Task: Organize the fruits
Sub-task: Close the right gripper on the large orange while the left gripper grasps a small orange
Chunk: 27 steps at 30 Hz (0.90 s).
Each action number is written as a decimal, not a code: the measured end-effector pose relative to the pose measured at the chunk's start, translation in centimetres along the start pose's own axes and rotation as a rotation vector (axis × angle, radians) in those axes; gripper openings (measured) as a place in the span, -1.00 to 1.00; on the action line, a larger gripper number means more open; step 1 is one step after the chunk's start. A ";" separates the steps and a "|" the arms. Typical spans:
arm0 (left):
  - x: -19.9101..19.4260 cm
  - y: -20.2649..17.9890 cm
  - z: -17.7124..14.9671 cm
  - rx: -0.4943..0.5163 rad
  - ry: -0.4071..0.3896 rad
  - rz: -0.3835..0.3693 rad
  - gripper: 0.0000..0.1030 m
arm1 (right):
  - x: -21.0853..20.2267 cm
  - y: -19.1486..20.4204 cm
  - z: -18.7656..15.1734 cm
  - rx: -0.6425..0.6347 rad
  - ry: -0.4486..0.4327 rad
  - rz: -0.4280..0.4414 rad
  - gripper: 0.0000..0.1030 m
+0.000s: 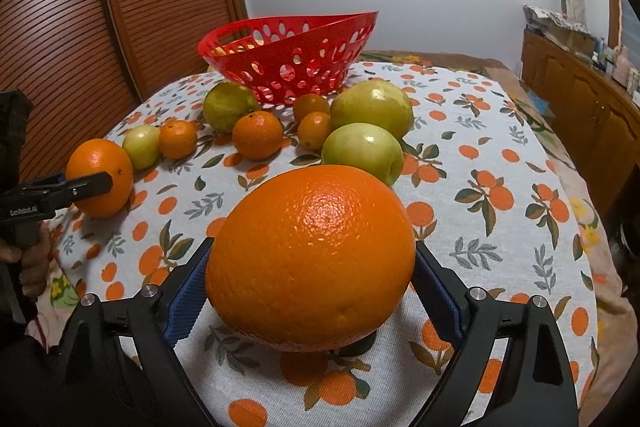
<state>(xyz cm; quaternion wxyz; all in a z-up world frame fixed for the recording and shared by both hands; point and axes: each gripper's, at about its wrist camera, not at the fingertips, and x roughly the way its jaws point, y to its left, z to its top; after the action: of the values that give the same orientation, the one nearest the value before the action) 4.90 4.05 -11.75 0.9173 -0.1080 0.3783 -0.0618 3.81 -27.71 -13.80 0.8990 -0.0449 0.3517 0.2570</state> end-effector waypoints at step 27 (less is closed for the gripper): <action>-2.9 -3.2 3.9 0.080 -0.098 -0.045 0.73 | -1.9 1.7 3.3 -0.096 -0.062 0.055 0.81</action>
<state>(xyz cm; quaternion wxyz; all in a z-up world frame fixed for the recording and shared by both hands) 5.49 2.13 -6.36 0.9368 -0.0824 0.3274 -0.0920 3.85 -26.21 -9.91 0.8989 -0.0702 0.3119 0.2996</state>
